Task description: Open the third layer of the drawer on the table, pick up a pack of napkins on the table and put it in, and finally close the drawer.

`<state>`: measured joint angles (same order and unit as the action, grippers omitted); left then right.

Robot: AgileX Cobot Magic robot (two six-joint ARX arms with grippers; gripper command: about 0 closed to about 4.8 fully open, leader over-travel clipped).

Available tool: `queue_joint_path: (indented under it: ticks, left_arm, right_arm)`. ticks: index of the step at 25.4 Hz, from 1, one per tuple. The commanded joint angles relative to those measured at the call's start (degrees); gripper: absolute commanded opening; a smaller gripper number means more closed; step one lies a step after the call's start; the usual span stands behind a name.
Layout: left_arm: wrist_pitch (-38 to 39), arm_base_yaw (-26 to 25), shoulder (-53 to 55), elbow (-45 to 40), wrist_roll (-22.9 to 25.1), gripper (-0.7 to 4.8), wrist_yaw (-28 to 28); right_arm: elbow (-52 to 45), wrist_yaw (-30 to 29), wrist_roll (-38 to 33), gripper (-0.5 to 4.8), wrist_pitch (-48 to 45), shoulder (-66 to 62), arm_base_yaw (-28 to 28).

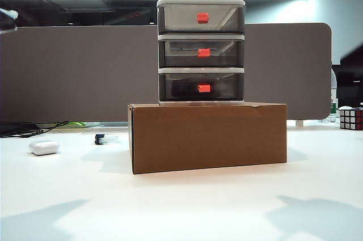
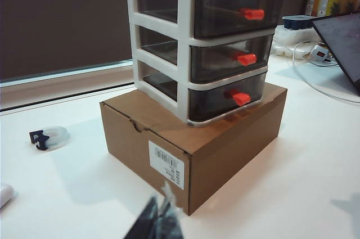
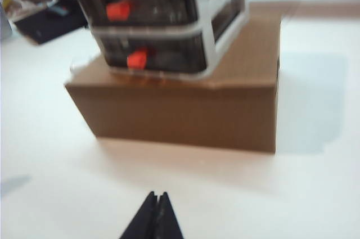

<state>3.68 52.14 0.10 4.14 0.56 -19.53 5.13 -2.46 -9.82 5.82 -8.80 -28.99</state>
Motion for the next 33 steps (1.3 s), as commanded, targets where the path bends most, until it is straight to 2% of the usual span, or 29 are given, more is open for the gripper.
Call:
queue_joint_path:
  ticks: [1,6,11,16,19,22,25,26,27,29,31,32,33]
  left_arm:
    - [-1.0,-0.2,0.0,-0.1,0.2,-0.06,0.7]
    - [-1.0,-0.2,0.0,-0.9,1.5,-0.06,0.7]
    - [-2.1,-0.2,0.0,-1.5,1.6,-0.06,-1.6]
    - [-2.0,-0.3,0.0,-1.6,4.0,-0.06,-3.8]
    - [-2.6,-4.3,0.0,-3.3,3.3,-0.06,-1.0]
    - [-2.6,-11.9,0.0,-3.8,2.5,-0.06,7.2]
    - [-2.7,-24.5,0.0,-3.8,4.7,-0.06,16.3]
    - [-2.7,-27.3,0.0,-3.8,5.0,-0.06,19.0]
    - [-3.0,-33.6,0.0,-3.8,5.0,-0.06,24.0]
    - [-3.0,-42.0,0.0,-3.8,5.1,-0.06,28.4]
    - [-3.0,-47.1,0.0,-3.8,4.7,-0.06,32.1]
    - [-3.3,-52.6,0.0,-3.7,4.2,-0.06,37.4]
    - [-3.5,-54.5,0.0,-3.7,3.4,-0.06,38.6]
  right_arm:
    - [-2.3,-0.3,-0.1,-0.06,-4.5,0.2,-0.1]
    - [-3.9,-0.2,1.0,-0.05,-5.6,0.2,-0.1]
    - [-4.3,-0.3,3.5,-0.06,-5.3,0.4,0.2]
    - [-4.3,-0.3,4.3,-0.06,-3.1,1.4,1.9]
    - [-4.6,-1.8,5.4,-0.06,-1.6,4.5,5.0]
    - [-4.7,-4.2,5.6,-0.06,0.8,7.8,9.2]
    - [-5.1,-5.6,6.7,-0.06,0.9,8.8,14.0]
    - [-5.1,-6.3,7.1,-0.06,0.8,8.8,15.1]
    - [-5.1,-7.4,7.2,-0.06,0.3,8.8,17.6]
    - [-5.1,-8.0,7.4,-0.06,0.0,8.8,21.1]
    - [-5.1,-8.2,7.8,-0.05,-0.7,8.8,23.2]
    - [-5.1,-9.3,8.1,-0.05,-1.4,8.8,25.7]
    - [-5.1,-9.3,8.1,-0.06,-1.7,8.8,26.6]
